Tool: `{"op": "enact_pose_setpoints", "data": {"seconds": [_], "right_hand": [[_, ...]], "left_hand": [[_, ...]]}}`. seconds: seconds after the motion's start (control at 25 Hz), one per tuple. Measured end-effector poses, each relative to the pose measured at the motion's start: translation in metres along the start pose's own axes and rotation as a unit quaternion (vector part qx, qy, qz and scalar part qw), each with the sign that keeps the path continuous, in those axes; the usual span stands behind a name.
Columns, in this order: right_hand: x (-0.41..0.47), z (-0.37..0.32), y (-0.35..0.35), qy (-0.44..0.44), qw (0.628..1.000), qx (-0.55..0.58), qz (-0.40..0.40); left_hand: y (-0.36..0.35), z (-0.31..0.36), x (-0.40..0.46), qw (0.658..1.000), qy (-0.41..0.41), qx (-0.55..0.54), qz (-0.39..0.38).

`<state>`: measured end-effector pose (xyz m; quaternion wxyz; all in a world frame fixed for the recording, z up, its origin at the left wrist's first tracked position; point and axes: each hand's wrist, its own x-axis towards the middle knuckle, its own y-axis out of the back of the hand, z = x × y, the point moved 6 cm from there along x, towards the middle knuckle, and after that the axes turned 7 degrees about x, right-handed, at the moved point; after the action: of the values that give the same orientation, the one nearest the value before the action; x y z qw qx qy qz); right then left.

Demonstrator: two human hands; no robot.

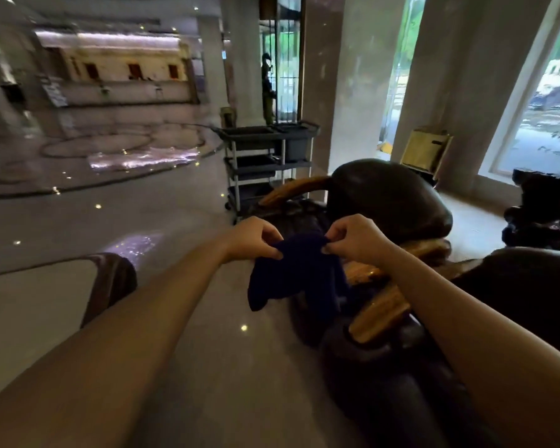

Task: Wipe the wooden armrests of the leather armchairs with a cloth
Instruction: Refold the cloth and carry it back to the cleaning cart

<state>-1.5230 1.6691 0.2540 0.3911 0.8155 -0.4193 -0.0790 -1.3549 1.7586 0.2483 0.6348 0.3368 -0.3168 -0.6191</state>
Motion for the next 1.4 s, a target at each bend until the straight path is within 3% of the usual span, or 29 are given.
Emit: {"op": "enact_pose_setpoints", "data": {"seconds": [0.28,0.68,1.08,1.4], "right_hand": [[0.171,-0.013,-0.072,0.103,0.991,0.026,-0.075],[0.396,-0.012,-0.158,0.146,0.974,0.032,-0.168],[0.627,-0.035,-0.223,0.121,0.979,0.053,-0.155],[0.807,-0.016,-0.272,0.109,0.979,0.052,-0.165]], "left_hand": [[0.069,-0.117,0.066,0.992,0.101,-0.001,0.081],[0.151,-0.263,0.187,0.976,0.181,-0.044,0.111],[0.291,-0.416,0.347,0.987,0.140,-0.015,0.076],[0.363,-0.533,0.485,0.990,0.121,-0.018,0.064]]}}
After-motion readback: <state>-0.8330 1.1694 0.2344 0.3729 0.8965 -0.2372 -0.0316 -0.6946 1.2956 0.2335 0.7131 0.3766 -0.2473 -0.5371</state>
